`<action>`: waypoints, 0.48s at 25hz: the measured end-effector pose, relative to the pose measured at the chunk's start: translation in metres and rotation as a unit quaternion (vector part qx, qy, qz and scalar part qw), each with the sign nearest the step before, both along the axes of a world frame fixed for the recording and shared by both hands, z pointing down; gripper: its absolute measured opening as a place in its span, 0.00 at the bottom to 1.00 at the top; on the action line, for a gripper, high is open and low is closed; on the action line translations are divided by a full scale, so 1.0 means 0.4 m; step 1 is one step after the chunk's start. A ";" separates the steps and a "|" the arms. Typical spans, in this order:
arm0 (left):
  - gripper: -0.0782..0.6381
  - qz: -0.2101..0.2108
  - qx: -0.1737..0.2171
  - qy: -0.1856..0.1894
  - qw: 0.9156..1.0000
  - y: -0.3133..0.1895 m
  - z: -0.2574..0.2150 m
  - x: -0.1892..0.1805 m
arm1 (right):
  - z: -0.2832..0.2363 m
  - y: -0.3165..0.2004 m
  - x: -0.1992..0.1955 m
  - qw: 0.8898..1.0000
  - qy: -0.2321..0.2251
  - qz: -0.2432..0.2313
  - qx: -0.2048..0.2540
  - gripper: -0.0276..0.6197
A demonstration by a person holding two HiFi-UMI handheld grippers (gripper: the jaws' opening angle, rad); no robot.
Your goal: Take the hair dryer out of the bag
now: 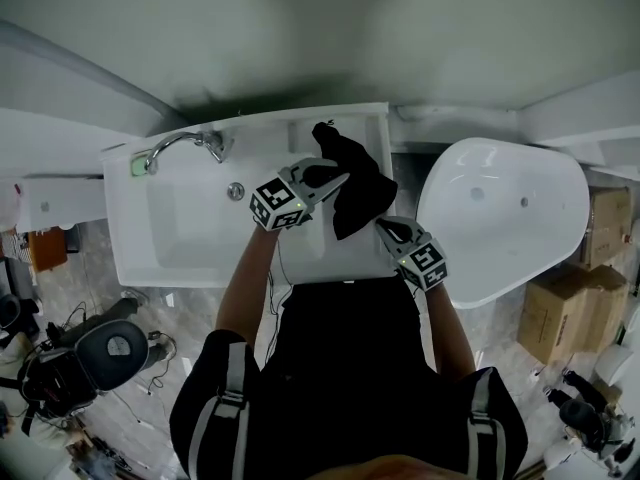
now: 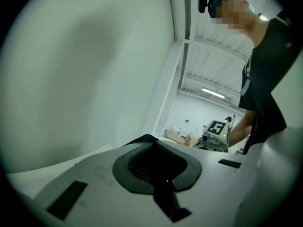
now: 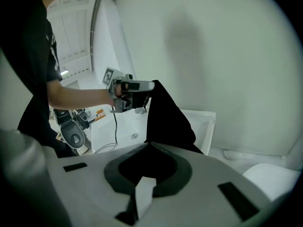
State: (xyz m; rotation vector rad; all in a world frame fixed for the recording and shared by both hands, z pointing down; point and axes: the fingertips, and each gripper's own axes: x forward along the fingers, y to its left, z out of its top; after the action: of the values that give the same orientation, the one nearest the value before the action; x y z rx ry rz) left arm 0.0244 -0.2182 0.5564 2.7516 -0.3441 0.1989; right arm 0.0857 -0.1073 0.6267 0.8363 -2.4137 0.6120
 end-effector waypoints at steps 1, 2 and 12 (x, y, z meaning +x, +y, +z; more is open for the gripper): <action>0.14 0.001 0.005 0.000 1.000 0.016 -0.012 0.004 | -0.009 -0.004 0.001 1.000 -0.008 0.006 0.000 0.13; 0.14 0.002 0.011 -0.004 1.000 0.036 -0.024 0.010 | -0.021 -0.010 0.005 1.000 -0.019 0.014 0.001 0.13; 0.14 0.052 0.103 -0.088 0.989 0.221 -0.076 0.086 | -0.232 -0.196 -0.009 0.998 -0.026 0.059 -0.003 0.26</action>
State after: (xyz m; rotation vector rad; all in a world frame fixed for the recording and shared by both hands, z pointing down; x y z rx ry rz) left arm 0.0589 -0.1299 0.5261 2.9673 -0.2817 0.4604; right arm 0.0821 -0.1857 0.5341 0.9777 -2.4209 0.6933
